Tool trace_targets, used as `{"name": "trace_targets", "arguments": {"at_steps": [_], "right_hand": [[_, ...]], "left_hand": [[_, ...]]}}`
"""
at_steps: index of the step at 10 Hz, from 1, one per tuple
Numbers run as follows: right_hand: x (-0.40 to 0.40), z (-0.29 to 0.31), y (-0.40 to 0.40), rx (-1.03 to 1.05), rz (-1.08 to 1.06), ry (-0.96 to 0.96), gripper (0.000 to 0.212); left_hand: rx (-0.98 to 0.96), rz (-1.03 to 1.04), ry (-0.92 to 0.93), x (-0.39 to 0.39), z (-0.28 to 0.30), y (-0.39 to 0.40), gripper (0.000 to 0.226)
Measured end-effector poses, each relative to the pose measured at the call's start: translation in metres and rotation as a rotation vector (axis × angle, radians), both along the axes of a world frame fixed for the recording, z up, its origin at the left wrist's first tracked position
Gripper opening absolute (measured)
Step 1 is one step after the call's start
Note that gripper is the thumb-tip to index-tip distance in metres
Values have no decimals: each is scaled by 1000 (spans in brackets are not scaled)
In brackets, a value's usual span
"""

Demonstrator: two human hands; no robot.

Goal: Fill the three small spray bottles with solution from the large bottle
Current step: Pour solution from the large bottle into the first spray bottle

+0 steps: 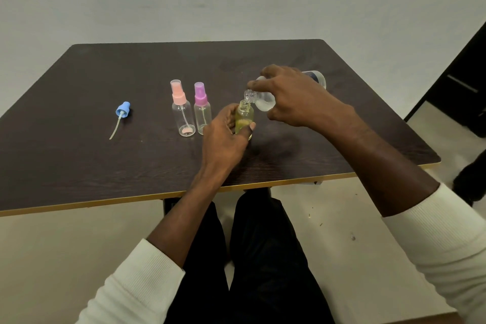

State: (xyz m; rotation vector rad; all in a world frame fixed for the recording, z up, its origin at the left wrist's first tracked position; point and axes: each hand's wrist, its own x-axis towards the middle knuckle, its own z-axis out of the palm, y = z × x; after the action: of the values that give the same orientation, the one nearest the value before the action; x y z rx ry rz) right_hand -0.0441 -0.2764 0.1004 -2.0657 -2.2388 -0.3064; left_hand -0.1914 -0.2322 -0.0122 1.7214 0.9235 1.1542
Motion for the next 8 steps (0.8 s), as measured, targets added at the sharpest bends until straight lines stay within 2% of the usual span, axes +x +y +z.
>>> {"name": "trace_targets", "arguments": {"at_steps": [8], "right_hand": [[0,1,0,-14,-5,-7,65]], "left_hand": [[14,-4,-18,0,1,-2,38]]}}
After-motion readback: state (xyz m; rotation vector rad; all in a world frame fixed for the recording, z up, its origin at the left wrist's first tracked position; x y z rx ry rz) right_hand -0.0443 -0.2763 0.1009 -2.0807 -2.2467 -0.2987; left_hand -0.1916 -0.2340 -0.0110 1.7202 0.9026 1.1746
